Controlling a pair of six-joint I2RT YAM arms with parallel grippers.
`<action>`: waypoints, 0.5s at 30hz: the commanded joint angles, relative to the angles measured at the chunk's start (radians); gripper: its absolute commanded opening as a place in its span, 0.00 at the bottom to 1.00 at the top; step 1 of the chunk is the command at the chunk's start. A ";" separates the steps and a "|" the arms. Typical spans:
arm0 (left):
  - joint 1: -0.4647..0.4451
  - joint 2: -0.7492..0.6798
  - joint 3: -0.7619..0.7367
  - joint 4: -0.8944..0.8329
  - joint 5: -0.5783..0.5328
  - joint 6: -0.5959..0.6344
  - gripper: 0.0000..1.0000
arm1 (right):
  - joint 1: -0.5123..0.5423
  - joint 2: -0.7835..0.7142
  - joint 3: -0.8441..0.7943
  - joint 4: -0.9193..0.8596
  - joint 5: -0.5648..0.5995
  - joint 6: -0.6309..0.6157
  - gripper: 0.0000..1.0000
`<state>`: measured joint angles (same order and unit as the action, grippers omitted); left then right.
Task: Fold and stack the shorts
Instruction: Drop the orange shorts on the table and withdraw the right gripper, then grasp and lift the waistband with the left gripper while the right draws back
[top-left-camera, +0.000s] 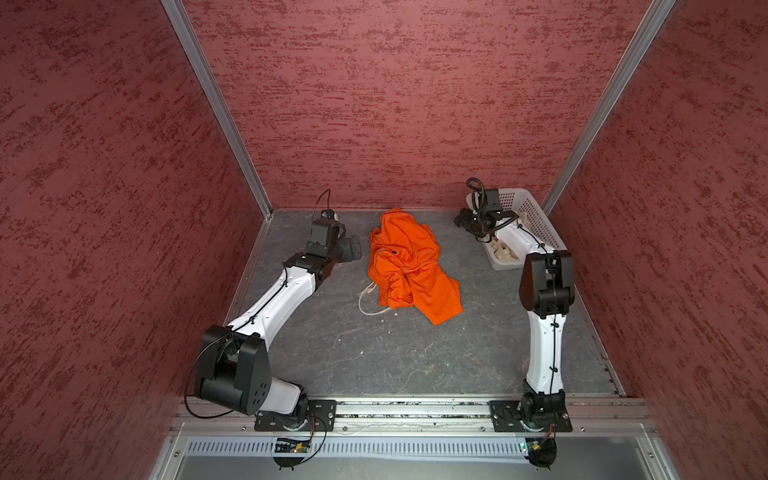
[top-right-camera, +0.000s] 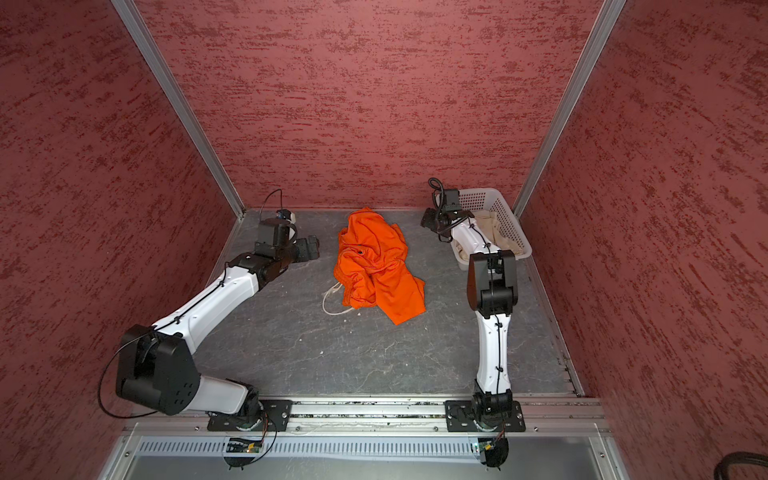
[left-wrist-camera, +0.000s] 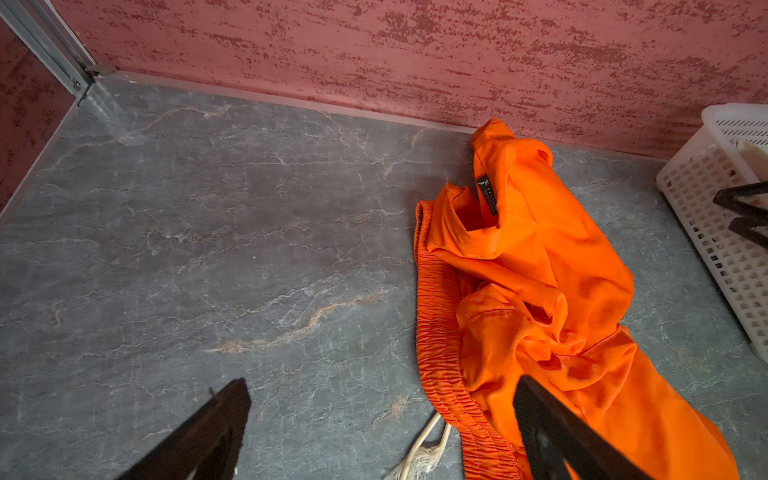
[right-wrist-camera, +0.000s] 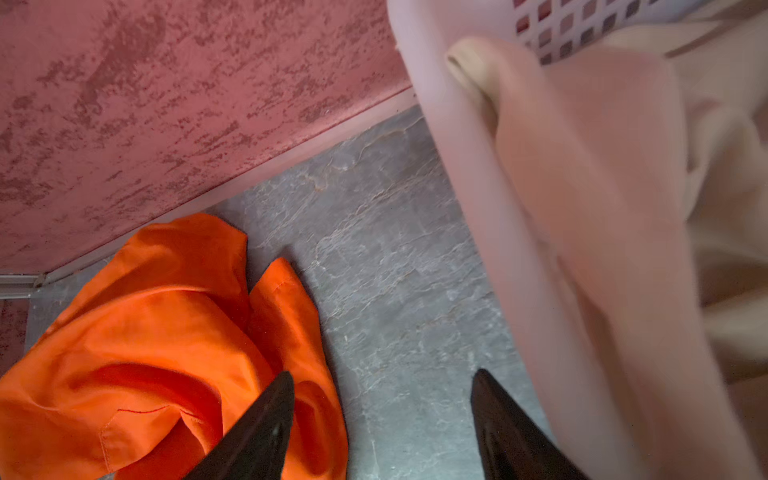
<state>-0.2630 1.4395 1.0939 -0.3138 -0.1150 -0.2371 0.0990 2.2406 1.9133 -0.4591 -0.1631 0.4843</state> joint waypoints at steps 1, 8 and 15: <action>0.002 0.014 -0.018 0.015 0.021 -0.023 1.00 | 0.004 -0.028 0.043 0.022 -0.016 -0.011 0.70; 0.002 0.030 -0.017 0.024 0.043 -0.034 1.00 | 0.021 -0.287 -0.162 -0.051 0.144 -0.124 0.73; 0.002 0.113 -0.035 0.046 0.176 -0.129 0.96 | 0.110 -0.552 -0.473 0.003 0.074 -0.175 0.75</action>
<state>-0.2630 1.5070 1.0779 -0.2840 -0.0280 -0.3073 0.1493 1.7405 1.5154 -0.4751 -0.0830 0.3519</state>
